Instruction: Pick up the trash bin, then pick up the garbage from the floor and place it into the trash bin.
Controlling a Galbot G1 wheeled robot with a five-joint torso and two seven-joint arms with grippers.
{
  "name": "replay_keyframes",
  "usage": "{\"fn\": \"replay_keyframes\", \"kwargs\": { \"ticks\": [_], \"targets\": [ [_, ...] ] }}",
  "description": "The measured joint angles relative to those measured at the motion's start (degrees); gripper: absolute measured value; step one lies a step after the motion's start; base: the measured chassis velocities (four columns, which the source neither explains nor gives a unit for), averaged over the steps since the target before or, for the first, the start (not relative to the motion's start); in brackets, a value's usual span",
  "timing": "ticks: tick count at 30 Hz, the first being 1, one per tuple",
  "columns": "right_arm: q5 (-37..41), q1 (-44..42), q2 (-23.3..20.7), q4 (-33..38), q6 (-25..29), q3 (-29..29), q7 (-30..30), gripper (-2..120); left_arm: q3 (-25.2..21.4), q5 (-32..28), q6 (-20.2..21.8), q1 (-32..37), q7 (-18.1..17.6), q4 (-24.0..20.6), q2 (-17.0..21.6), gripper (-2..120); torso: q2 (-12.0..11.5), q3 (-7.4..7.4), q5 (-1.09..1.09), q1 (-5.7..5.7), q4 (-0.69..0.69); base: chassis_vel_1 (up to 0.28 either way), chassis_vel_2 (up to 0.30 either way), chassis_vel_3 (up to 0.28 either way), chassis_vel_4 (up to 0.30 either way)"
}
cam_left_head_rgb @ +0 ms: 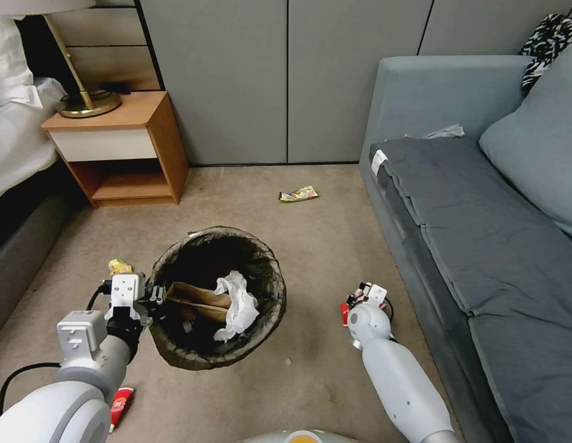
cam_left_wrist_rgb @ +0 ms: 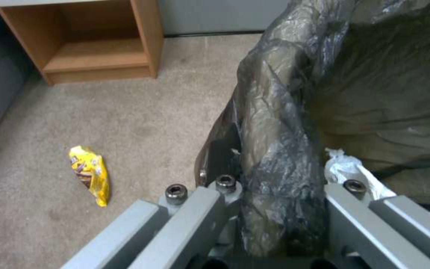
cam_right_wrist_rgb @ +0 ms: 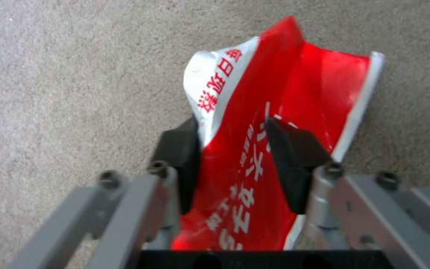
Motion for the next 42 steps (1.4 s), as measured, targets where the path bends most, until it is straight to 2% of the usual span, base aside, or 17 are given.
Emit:
{"fn": "replay_keyframes", "kwargs": {
  "ticks": [1,3,4,9,17,20,23,24,25,26,27,30,32,34,35,38,42],
  "targets": [
    [-0.11,-0.09,-0.16,0.23,0.07,0.01,-0.10,22,0.02,0.00,0.00,-0.06,0.06,0.00,0.00,1,0.00,0.00,0.00,0.00,-0.01,0.000,0.000,0.000,0.000],
    [-0.16,-0.12,-0.19,0.32,0.11,0.04,-0.18,19,0.05,0.00,0.00,-0.09,0.10,0.00,0.01,1,0.00,0.00,0.00,0.00,-0.02,0.000,0.000,0.000,0.000],
    [-0.22,-0.15,-0.22,0.42,0.26,0.15,-0.31,11,0.11,0.01,0.00,-0.16,0.14,0.00,0.01,1,0.00,0.00,-0.01,0.00,-0.02,0.000,0.000,0.000,0.000],
    [-0.68,-0.34,-0.41,0.65,0.46,0.28,-0.67,0,0.20,0.01,0.00,-0.18,0.16,0.00,-0.04,1,0.00,0.00,0.00,0.00,-0.01,0.000,0.000,0.000,0.000],
    [-3.24,-1.19,-1.53,2.76,1.40,0.56,-1.65,0,0.27,0.12,0.00,-0.03,0.19,0.00,-0.23,1,0.00,0.01,0.01,0.00,-0.01,0.000,0.000,0.000,0.000],
    [-4.54,-2.32,-3.17,7.58,1.85,0.61,-2.61,0,0.15,0.11,0.00,0.12,0.19,0.00,-0.20,1,0.00,0.00,0.01,0.00,-0.01,0.000,0.000,0.000,0.000],
    [-4.89,-4.21,-6.70,16.68,1.66,0.38,-4.33,0,0.07,0.05,0.03,0.25,0.19,0.00,-0.15,1,0.00,0.00,-0.01,0.00,-0.02,0.000,0.000,0.000,0.000],
    [-4.89,-4.21,-6.70,16.68,1.66,0.38,-4.33,0,0.07,0.05,0.03,0.25,0.19,0.00,-0.15,1,0.00,0.00,-0.01,0.00,-0.02,0.000,0.000,0.000,0.000],
    [-4.89,-4.76,-7.64,19.21,1.40,0.37,-5.36,0,0.06,0.02,0.06,0.28,0.19,0.00,-0.15,1,0.00,0.00,0.00,0.00,-0.02,0.000,0.000,0.000,0.000],
    [-4.95,-5.82,-9.88,25.04,0.82,0.50,-7.99,0,0.06,-0.06,0.09,0.30,0.19,0.00,-0.14,1,0.00,0.00,-0.01,0.00,-0.02,0.000,0.000,0.000,0.000],
    [-4.95,-5.82,-9.88,25.04,0.82,0.50,-7.99,0,0.06,-0.06,0.09,0.30,0.19,0.00,-0.14,1,0.00,0.00,-0.01,0.00,-0.02,0.000,0.000,0.000,0.000],
    [-5.39,-7.13,-14.24,35.01,0.35,0.55,-11.89,0,0.08,-0.13,0.16,0.32,0.17,0.00,-0.12,1,0.00,0.00,-0.01,0.00,-0.01,0.000,0.000,0.000,0.000],
    [-5.26,-7.30,-15.04,36.55,0.16,0.49,-12.26,0,0.08,-0.14,0.17,0.31,0.16,0.00,-0.12,1,0.00,0.00,0.00,0.00,-0.01,0.000,0.000,0.000,0.000],
    [-3.86,-8.01,-18.53,42.55,-0.55,-0.07,-13.96,0,0.08,-0.24,0.20,0.26,0.13,0.00,-0.08,1,0.00,0.00,0.00,0.00,-0.01,0.000,0.000,0.000,0.000],
    [-3.86,-8.01,-18.53,42.55,-0.55,-0.07,-13.96,0,0.08,-0.24,0.20,0.26,0.13,0.00,-0.08,1,0.00,0.00,0.00,0.00,-0.01,0.000,0.000,0.000,0.000],
    [-2.16,-8.88,-23.41,49.58,-1.05,-0.89,-17.90,0,0.10,-0.39,0.30,0.27,0.08,0.00,0.16,1,0.00,0.00,0.00,0.00,-0.02,0.000,0.000,0.000,0.000],
    [-0.24,-9.04,-25.78,53.96,-1.47,-1.48,-20.48,0,0.13,-0.43,0.32,0.23,0.05,0.00,0.26,1,0.00,0.00,0.00,0.00,-0.01,0.000,0.000,0.000,0.000]
  ]
}}
